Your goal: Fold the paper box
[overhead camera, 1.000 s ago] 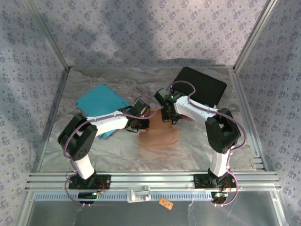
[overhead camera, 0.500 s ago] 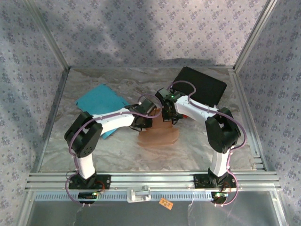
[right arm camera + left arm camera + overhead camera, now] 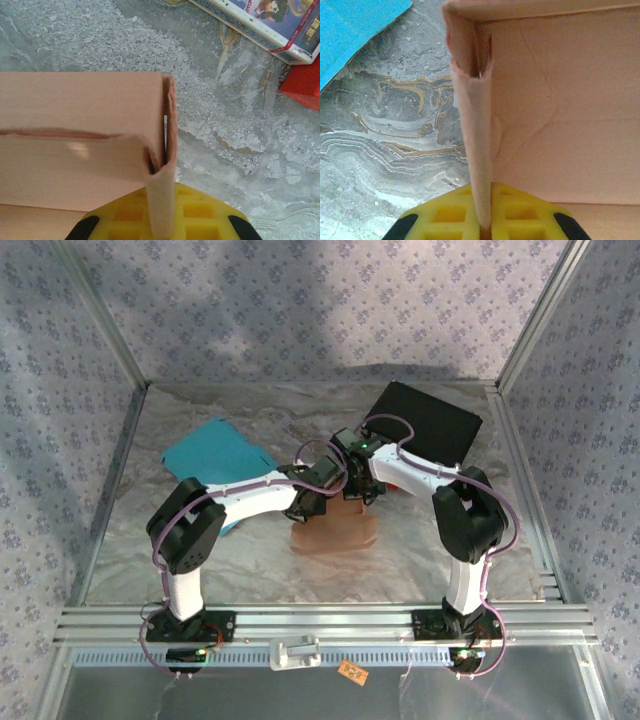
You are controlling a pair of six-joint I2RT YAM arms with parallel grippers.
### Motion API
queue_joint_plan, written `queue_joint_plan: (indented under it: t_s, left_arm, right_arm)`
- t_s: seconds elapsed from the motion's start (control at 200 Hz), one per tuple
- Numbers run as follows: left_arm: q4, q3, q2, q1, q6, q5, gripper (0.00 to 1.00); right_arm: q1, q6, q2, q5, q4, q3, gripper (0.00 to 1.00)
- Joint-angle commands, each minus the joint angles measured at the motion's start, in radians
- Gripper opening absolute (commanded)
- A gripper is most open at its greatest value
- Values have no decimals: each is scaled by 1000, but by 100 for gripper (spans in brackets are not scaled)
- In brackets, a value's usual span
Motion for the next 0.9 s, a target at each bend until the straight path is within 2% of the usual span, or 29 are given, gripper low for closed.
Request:
queue_joint_plan:
  t_s: [0.0,0.22,0.33,0.54,0.695,0.894]
  left_arm:
    - [12,-47,-8,4,38,15,14]
    - [-18,-29,10,20,55,26,16]
    - [-11,-43,-10,20,49,2,0]
    - [-160,35,38,13,27,-95,0]
    - [-256,65,71,-12,-38,-191,0]
    - [-224,32,65,-8,-45,-156,0]
  right_arm:
    - [7,17,12,16,-14,11,0]
    - [5,16,15,14,-13,18,0]
    - [5,15,13,16,-13,20,0]
    - [8,29,9,17,-12,12,0]
    - [18,46,14,16,-12,14,0]
    - [22,55,20,-1,-1,18,0]
